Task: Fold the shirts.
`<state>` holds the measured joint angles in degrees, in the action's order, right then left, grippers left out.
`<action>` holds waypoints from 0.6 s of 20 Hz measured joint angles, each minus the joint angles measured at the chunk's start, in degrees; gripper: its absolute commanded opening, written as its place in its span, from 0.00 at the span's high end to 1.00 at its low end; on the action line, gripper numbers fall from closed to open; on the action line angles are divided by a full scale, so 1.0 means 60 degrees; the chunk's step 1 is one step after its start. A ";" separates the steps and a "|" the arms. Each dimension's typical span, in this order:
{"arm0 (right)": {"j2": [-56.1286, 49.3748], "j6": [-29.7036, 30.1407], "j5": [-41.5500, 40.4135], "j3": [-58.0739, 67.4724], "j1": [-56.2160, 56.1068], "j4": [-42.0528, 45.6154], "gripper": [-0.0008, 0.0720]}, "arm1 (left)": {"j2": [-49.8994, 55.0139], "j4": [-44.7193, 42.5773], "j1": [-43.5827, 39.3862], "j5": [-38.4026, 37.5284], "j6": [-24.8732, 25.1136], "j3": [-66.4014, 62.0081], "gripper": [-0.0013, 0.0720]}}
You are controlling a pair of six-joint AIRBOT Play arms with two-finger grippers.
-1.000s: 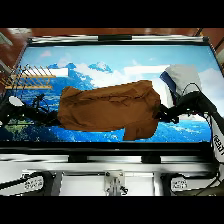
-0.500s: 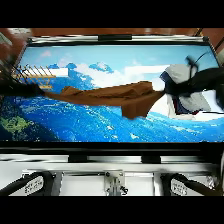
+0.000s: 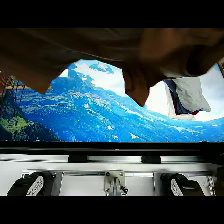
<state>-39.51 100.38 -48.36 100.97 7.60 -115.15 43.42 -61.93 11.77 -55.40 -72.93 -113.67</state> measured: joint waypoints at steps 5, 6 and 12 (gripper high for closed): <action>0.1053 -0.0809 -0.1388 0.0189 0.0000 0.1042 0.90 | -0.0787 -0.0896 -0.0004 -0.1384 -0.0204 -0.0310 0.94; 0.1071 -0.0933 -0.1861 0.0208 0.0000 0.1177 0.90 | -0.0834 -0.1056 -0.0004 -0.1821 -0.0208 -0.0237 0.94; -0.0288 -0.1698 -0.5701 0.0135 -0.0004 0.1665 0.90 | -0.0911 -0.1464 -0.0004 -0.3636 -0.0208 0.2047 0.94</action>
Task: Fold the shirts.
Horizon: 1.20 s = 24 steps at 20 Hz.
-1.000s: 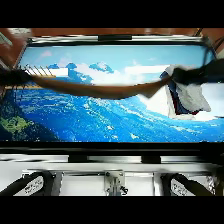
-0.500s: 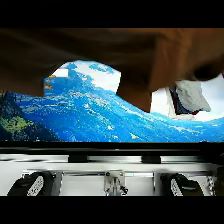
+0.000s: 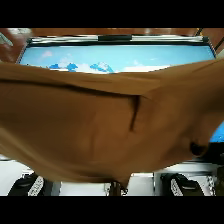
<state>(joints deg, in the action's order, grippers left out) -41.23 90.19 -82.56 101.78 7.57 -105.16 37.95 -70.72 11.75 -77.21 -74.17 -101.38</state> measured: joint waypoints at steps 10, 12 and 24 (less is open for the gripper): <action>-0.5847 -0.0248 0.1377 -0.1690 -0.0637 -0.1056 0.90 | 0.4215 0.0262 -0.0004 0.1096 0.0652 0.4320 0.94; -0.6936 -0.0288 0.2769 -0.1759 -0.0925 -0.1162 0.90 | 0.5512 0.0612 -0.0026 0.1687 0.0670 0.3880 0.94; -0.9967 -0.0423 0.7519 -0.1829 -0.1282 -0.1191 0.90 | 0.9694 0.1497 -0.0452 0.5020 -0.0291 0.2273 0.94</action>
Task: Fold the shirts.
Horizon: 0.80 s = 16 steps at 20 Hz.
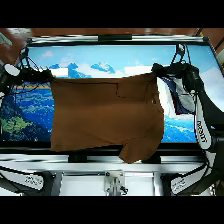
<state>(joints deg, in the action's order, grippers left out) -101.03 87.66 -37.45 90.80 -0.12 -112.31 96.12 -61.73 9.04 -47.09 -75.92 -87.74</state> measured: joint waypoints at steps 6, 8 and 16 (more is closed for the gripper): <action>0.0328 0.0000 -0.1548 0.0011 0.0288 0.0091 0.90 | 0.0324 0.0084 0.0233 -0.2164 0.0321 -0.0408 0.94; 0.0692 0.0000 -0.2816 0.0011 0.0452 0.0127 0.90 | 0.0295 0.0091 0.0375 -0.3603 0.0470 -0.0707 0.94; 0.1268 -0.0171 -0.7253 -0.0943 0.0423 0.1679 0.90 | 0.0208 -0.0408 0.0557 -0.6918 0.0310 -0.0178 0.94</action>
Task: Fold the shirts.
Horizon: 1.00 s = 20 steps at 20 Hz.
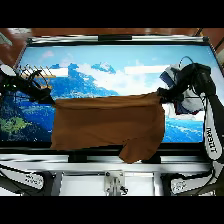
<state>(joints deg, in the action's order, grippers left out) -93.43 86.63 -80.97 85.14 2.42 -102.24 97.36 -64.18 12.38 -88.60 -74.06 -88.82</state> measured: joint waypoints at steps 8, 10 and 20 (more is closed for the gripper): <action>0.0051 -0.0729 0.0146 -0.1129 -0.0102 0.0313 0.38 | -0.0018 -0.0273 -0.0029 0.0306 -0.0495 0.1253 0.31; 0.0178 -0.0554 -0.0036 -0.1049 -0.0102 0.0492 0.36 | -0.0109 -0.0299 0.0055 0.0244 -0.0670 0.1297 0.28; 0.2586 0.0521 -0.1854 -0.2084 0.1450 0.1577 0.07 | -0.3264 -0.0568 0.1515 0.0189 -0.0958 0.4521 0.13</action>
<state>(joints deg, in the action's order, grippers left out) -77.91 89.76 -92.09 72.64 11.11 -92.77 77.78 -67.59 21.47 -87.46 -79.81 -61.69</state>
